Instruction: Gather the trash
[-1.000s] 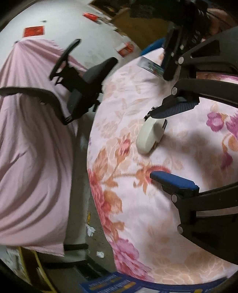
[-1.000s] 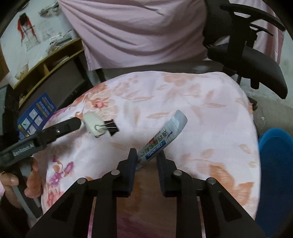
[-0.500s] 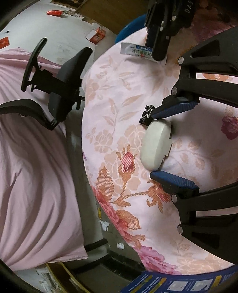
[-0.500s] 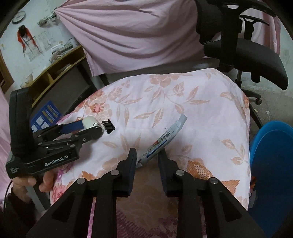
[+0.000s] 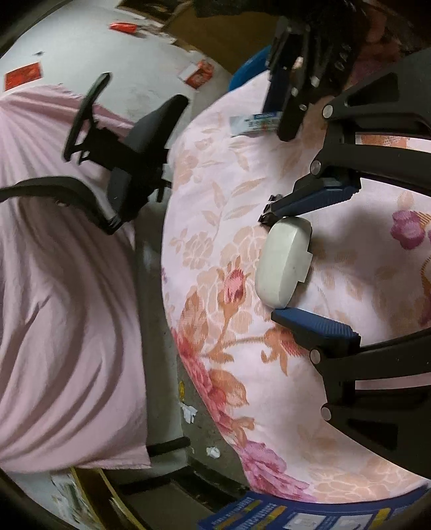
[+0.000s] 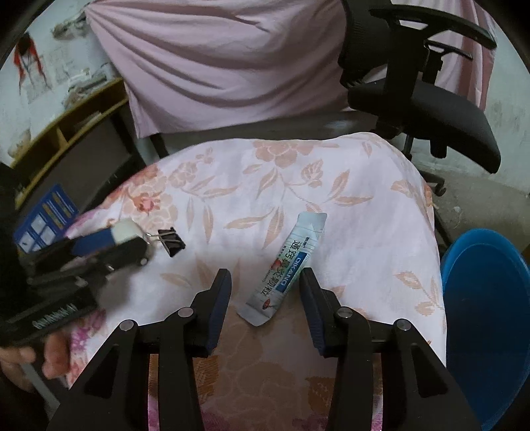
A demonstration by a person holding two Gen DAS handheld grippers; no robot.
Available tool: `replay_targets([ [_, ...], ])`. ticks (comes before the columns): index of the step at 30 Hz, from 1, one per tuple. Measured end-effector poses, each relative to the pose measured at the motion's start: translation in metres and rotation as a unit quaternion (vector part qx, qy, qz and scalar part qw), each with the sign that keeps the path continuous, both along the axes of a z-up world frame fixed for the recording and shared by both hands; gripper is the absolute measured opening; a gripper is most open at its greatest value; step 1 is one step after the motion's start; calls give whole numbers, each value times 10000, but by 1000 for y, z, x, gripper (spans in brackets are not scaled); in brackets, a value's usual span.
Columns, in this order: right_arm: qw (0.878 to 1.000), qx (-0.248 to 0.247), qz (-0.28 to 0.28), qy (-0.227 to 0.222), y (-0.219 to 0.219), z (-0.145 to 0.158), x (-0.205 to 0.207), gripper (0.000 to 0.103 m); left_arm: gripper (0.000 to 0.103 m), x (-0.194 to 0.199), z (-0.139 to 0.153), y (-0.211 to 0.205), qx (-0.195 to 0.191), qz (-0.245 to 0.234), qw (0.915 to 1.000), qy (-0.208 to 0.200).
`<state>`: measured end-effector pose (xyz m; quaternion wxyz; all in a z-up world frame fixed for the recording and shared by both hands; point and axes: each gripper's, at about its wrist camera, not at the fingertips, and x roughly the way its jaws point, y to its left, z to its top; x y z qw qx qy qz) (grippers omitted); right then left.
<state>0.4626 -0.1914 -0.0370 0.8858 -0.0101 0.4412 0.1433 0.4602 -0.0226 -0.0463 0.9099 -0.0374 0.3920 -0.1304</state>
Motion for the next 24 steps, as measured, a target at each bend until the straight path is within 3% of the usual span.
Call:
replay_targets([
  [4,9996,-282,4,-70,4,0,-2,36,51,-4,0,14,-433,193,9989,64],
  [9,9998,144,-130,-34,-12,-1,1,12,51,-11,7,27,-740,371,9966,-22],
  [13,9988,456,-204,13,-20,-1,2,7,51,-18,8,30,-850,421,9955,-75],
  [24,9970,573,-274,-442,-21,12,-12,5,51,-39,29,27,-1265,446,9869,-893],
])
